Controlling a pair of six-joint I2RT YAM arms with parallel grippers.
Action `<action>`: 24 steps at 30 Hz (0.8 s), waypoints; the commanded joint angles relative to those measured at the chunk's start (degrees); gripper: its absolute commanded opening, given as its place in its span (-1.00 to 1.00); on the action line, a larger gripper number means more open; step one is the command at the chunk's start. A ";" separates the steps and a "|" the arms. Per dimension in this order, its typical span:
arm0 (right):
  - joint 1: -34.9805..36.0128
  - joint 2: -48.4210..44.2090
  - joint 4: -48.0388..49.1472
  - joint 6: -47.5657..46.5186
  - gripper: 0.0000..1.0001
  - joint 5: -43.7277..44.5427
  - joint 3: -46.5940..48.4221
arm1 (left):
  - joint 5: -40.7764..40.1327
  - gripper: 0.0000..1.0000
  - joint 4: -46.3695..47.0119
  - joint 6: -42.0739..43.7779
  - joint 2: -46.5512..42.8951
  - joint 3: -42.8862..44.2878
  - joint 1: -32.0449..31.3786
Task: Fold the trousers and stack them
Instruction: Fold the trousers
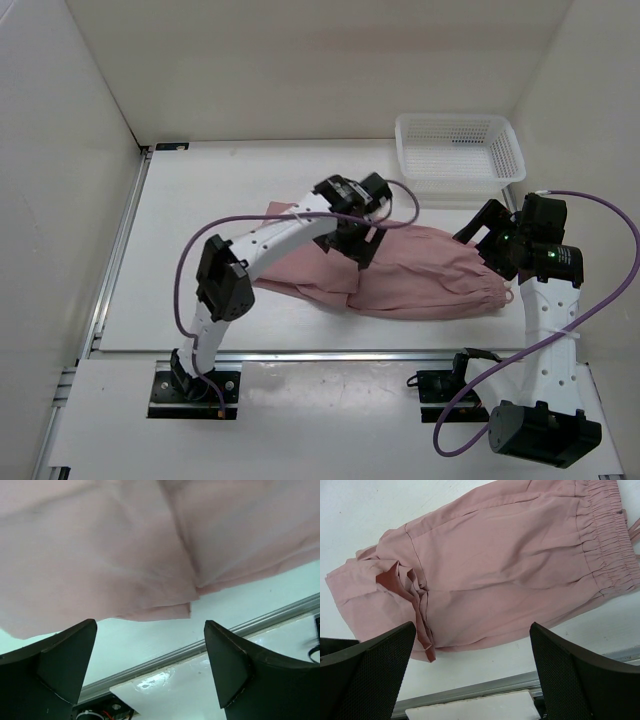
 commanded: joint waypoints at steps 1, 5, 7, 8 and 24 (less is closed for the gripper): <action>0.31 -0.39 0.45 -0.43 0.99 0.44 2.15 | 1.54 1.00 -2.02 1.83 -9.51 2.50 7.02; 0.31 -0.39 0.45 -0.43 0.99 0.44 2.67 | 3.46 0.56 5.96 1.04 -17.58 -8.29 16.86; 0.31 -0.39 0.45 -0.43 0.99 -0.09 2.68 | 9.07 0.45 10.88 -0.35 -19.53 -17.58 25.03; 0.31 -0.39 0.45 -0.43 0.99 -0.09 2.68 | 11.10 0.48 15.69 -0.36 -21.19 -20.68 27.58; 0.31 -0.39 -0.60 -0.95 0.99 -0.09 3.20 | 16.82 0.96 25.66 2.71 -8.04 -35.38 42.11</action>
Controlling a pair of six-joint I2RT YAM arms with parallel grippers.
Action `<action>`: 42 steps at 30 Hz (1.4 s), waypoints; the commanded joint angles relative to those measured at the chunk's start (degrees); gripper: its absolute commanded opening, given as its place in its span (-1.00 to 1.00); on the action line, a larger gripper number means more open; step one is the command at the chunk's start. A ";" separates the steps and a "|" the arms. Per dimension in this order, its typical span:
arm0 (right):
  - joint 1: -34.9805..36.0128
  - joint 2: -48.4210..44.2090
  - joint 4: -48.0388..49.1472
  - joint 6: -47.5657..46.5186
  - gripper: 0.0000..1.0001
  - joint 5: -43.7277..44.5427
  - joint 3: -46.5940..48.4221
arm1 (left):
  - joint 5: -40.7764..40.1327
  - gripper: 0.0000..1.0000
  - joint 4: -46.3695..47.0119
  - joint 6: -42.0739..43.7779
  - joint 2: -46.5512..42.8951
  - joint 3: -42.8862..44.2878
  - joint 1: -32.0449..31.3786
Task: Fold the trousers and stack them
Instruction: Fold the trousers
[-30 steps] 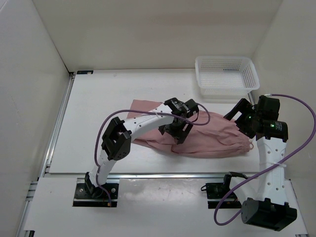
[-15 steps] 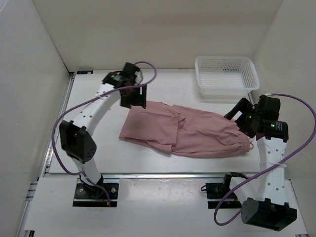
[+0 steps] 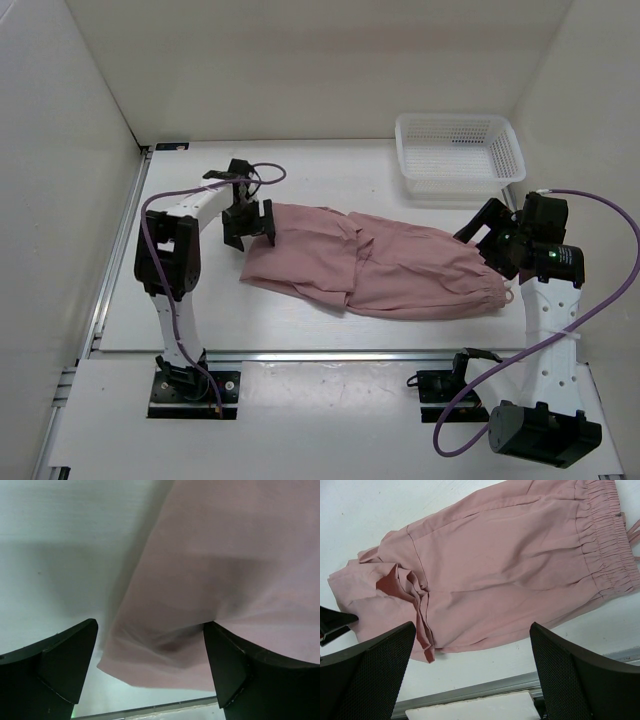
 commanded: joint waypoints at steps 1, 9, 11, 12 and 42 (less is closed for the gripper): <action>0.31 -0.39 -0.43 -0.84 0.99 -0.24 2.55 | 4.06 0.94 3.07 2.49 1.52 -1.34 1.85; 0.31 0.14 -0.43 -0.84 0.99 -0.24 2.55 | 4.07 -0.70 4.83 1.36 2.24 -3.45 1.85; 0.31 0.14 -0.43 -0.84 0.99 -0.24 2.55 | 4.59 -0.79 4.83 0.83 0.67 -2.92 2.37; 0.31 0.14 -0.43 -0.84 0.99 -0.24 2.55 | 4.60 -0.79 4.31 0.83 -0.13 -2.40 2.37; 0.31 -0.47 0.10 -0.84 0.99 -0.77 0.97 | -27.03 -0.79 -19.69 -19.18 -8.23 34.95 -25.36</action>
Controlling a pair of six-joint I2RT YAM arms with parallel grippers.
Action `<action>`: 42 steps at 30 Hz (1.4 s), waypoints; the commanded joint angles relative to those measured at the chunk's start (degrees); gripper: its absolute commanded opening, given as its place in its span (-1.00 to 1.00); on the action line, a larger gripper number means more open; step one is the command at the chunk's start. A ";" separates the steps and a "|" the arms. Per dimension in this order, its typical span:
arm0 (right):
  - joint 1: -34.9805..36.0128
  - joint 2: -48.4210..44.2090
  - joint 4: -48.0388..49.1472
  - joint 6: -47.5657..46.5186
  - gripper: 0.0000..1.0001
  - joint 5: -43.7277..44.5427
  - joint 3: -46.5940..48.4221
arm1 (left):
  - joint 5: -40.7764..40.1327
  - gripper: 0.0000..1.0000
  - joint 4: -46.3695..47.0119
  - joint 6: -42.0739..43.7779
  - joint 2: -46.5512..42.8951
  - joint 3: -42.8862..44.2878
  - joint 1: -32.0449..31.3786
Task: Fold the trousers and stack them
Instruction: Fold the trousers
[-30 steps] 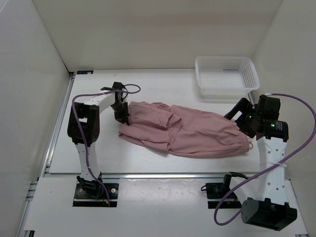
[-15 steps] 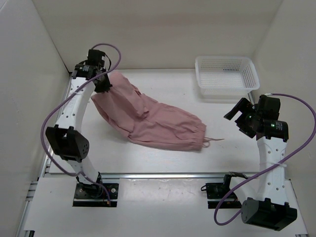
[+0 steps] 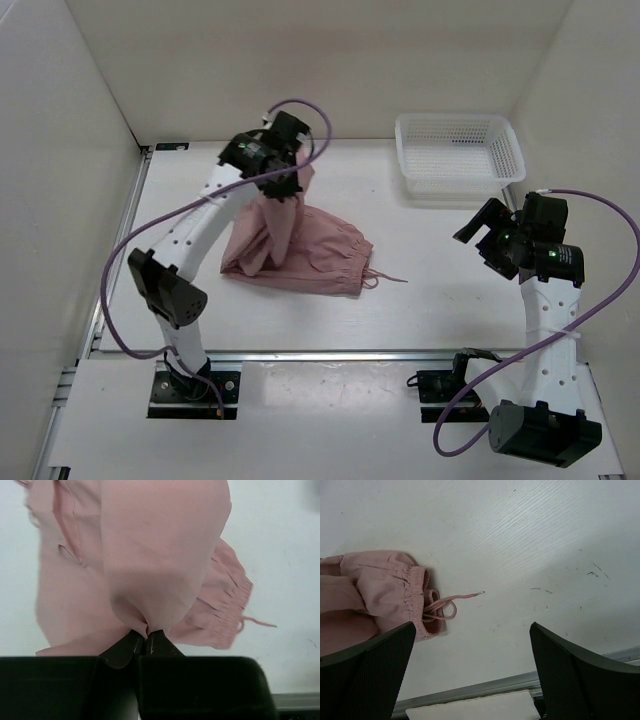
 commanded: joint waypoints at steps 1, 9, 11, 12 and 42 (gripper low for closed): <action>0.31 -0.65 0.16 -0.84 0.99 -0.59 0.97 | -3.18 -0.79 -1.27 -8.67 2.78 2.46 -7.84; 0.31 -1.18 0.16 -0.84 0.99 0.11 0.97 | 7.29 1.00 -4.51 -8.24 9.57 2.63 -21.74; 0.31 -1.18 0.16 -0.84 0.99 0.11 0.44 | 5.00 1.00 -4.52 -7.72 6.34 0.71 -20.61; 0.31 -1.18 0.16 -0.84 0.99 -0.59 0.44 | 4.99 1.00 -4.52 -7.02 5.01 0.01 -19.82; 35.29 51.72 14.40 -7.70 -0.73 -8.42 15.90 | 13.60 -0.79 20.78 -5.07 1.05 -47.25 15.79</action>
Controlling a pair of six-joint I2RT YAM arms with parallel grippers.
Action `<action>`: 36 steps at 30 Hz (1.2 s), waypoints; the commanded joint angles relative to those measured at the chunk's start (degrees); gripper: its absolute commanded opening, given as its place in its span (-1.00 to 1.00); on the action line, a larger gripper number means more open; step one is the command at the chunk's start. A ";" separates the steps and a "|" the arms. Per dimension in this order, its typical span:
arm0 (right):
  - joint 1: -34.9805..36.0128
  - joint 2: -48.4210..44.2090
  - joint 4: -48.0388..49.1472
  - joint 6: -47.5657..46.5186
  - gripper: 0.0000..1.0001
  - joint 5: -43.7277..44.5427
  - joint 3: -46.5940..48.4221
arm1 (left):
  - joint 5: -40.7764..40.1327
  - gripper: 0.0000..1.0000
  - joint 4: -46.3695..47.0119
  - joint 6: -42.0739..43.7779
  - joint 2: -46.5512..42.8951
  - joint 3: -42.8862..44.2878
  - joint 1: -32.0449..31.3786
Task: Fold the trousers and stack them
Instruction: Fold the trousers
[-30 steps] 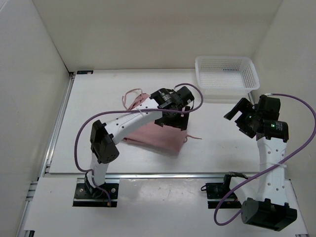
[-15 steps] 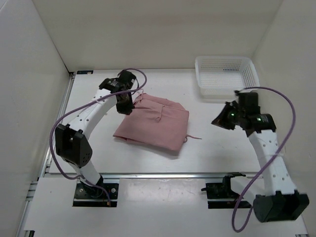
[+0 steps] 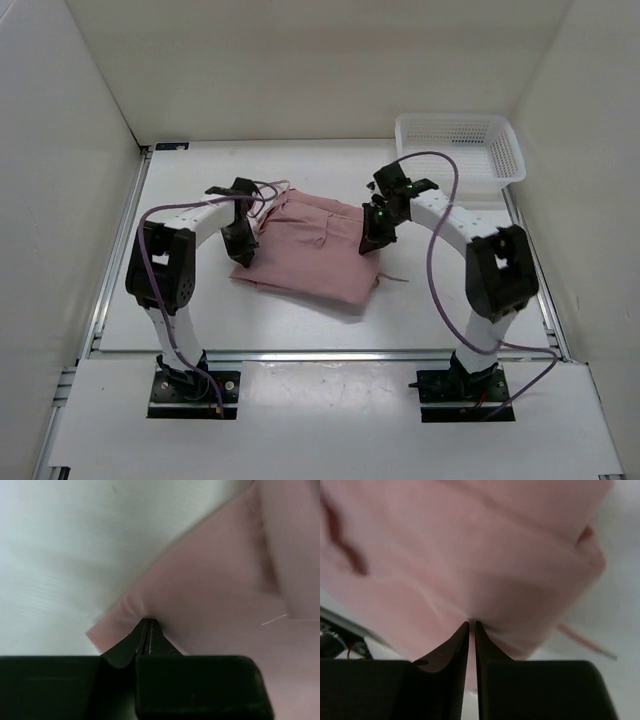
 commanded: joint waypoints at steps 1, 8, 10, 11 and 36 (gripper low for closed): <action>-0.51 6.68 1.35 -2.87 -0.73 1.35 3.27 | 2.68 -0.79 3.89 -3.37 -3.20 -5.71 -2.75; -1.04 14.07 -0.48 -4.10 -0.73 5.66 5.64 | 3.73 -0.79 3.03 -5.40 -20.74 -17.67 -5.13; -1.56 13.03 -1.54 -4.62 -0.77 7.14 6.18 | 3.12 -0.79 -0.74 -5.40 -24.19 -17.68 -5.13; -1.57 10.41 -2.16 -4.63 -0.77 8.20 6.70 | 2.51 -0.79 -2.41 -5.40 -25.69 -15.94 -5.13; -18.62 -45.95 -14.82 -0.59 0.99 39.85 -4.80 | -13.13 1.00 -12.37 -0.12 -46.70 18.27 -5.65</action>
